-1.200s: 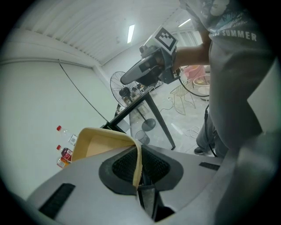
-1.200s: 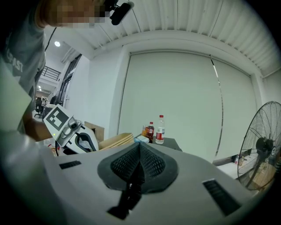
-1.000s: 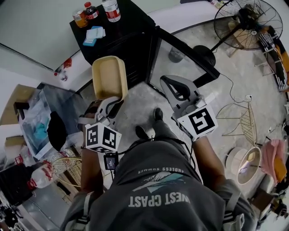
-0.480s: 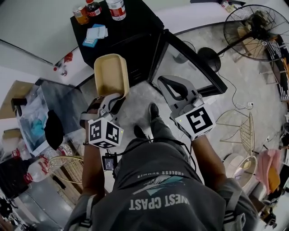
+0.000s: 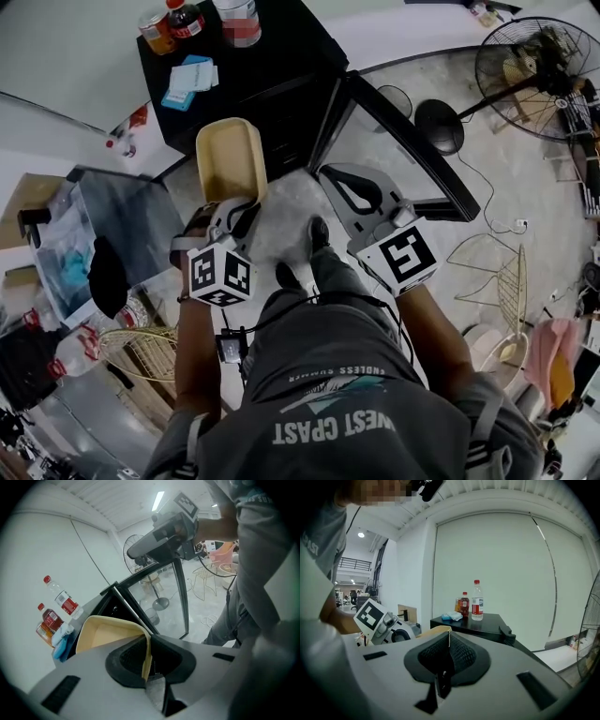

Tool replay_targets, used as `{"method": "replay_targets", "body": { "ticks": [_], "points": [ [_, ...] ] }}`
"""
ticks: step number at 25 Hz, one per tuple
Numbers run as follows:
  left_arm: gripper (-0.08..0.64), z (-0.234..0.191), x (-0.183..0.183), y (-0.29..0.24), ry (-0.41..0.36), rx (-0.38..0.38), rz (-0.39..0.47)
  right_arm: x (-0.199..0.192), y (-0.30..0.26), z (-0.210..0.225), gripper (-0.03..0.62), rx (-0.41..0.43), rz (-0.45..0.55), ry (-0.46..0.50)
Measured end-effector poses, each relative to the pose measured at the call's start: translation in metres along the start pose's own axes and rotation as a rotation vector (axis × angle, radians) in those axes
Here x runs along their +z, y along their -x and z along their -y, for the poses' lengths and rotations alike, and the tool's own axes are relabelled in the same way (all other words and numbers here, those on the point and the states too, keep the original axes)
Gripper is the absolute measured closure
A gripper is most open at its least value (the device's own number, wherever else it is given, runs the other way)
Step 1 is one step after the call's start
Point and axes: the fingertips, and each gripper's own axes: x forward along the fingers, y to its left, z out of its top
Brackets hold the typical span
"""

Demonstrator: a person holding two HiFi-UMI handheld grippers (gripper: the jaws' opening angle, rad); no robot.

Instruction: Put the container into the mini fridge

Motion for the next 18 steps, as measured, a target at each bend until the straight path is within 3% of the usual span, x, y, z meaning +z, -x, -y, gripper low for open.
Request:
{"method": "replay_targets", "body": {
  "ticks": [18],
  "points": [
    [0.518,0.009,-0.019,-0.082,0.057,-0.052,-0.042,-0.04,-0.021,0.023,0.564,0.042,-0.052,-0.042]
  ]
}}
